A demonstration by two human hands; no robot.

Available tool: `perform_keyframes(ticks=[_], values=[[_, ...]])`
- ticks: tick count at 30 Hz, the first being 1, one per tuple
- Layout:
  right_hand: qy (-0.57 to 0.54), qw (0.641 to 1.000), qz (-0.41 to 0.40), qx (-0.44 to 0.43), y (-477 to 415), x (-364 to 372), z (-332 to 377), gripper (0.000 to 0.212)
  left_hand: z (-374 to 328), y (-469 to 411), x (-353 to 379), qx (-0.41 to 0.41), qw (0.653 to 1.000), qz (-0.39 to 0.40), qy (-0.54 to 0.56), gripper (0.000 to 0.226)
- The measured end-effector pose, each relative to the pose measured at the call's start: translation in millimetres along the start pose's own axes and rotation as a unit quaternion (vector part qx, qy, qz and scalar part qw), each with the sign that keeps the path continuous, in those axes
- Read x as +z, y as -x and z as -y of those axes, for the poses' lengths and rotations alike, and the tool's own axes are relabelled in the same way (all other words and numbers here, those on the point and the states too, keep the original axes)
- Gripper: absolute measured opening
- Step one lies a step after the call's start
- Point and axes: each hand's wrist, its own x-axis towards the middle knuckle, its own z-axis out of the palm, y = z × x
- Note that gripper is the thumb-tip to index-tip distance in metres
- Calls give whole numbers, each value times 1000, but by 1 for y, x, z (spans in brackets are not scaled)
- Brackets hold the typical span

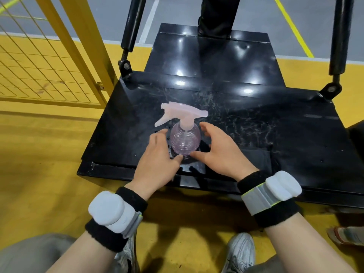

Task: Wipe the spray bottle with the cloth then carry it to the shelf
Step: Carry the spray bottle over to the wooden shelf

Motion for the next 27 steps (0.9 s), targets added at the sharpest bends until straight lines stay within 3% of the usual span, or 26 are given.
perform_keyframes(ticks=[3, 9, 19, 27], values=[[-18, 1000, 11, -8, -5, -1, -1, 96, -2, -3, 5, 25, 999, 7, 47, 83], [-43, 998, 0, -56, 2, 4, 4, 66, -3, -2, -1, 39, 997, 5, 73, 75], [-128, 990, 20, -55, 58, -20, 25, 68, -14, 44, -33, 85, 991, 32, 99, 90], [-192, 976, 29, -95, 135, -39, 72, 66, -35, 120, -83, 153, 968, 34, 194, 78]])
